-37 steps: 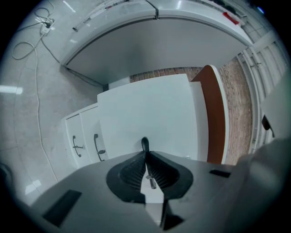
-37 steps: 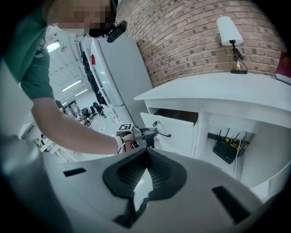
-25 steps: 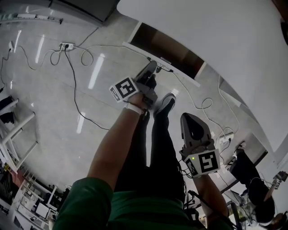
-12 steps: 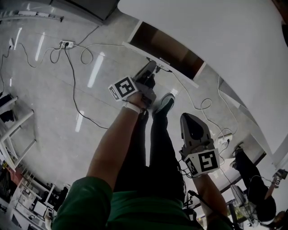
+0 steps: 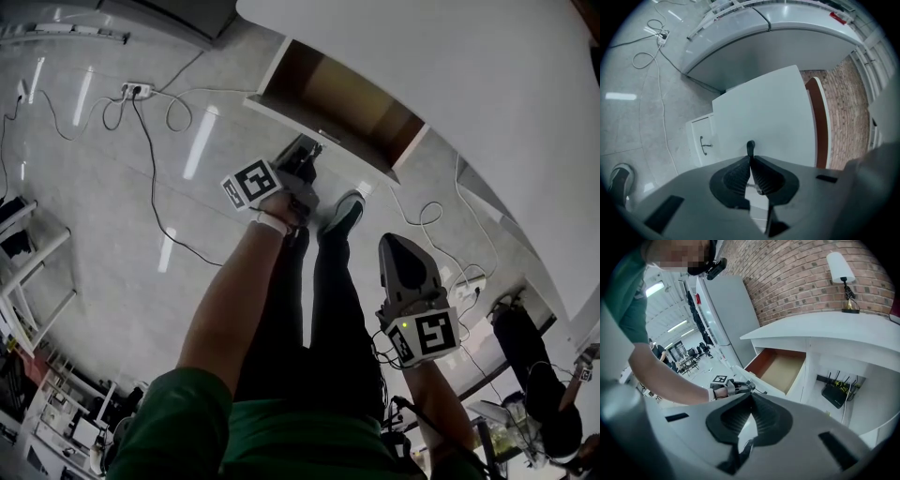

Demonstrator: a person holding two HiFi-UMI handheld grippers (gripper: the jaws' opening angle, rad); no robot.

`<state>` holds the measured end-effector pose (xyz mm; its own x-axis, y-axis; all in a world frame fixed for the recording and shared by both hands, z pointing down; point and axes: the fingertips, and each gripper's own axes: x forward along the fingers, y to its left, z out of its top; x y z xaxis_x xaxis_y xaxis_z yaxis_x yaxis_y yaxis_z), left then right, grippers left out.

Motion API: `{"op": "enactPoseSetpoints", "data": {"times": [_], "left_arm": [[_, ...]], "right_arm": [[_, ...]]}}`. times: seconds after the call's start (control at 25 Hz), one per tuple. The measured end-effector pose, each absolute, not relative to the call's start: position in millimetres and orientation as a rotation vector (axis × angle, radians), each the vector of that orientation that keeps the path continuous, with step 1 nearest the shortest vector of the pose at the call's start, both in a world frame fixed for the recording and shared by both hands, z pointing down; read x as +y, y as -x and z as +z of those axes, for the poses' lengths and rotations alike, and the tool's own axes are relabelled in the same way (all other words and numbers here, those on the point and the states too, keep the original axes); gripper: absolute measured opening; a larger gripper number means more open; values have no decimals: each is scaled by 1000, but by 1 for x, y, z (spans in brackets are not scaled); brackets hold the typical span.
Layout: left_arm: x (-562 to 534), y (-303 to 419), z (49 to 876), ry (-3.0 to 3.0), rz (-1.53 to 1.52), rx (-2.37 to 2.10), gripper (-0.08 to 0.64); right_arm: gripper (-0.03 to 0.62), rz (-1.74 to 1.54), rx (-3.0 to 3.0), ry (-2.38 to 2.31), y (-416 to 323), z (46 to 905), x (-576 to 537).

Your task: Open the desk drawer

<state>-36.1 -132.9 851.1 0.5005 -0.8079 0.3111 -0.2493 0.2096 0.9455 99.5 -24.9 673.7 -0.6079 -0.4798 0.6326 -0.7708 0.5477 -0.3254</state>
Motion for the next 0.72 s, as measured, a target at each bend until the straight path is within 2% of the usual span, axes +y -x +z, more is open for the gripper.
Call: {"op": "enactPoseSetpoints", "data": {"times": [0.72], "left_arm": [[-115, 39, 894, -1292, -392, -1077, 26]], "right_arm": [[0, 819, -2305, -982, -98, 687, -13]]}}
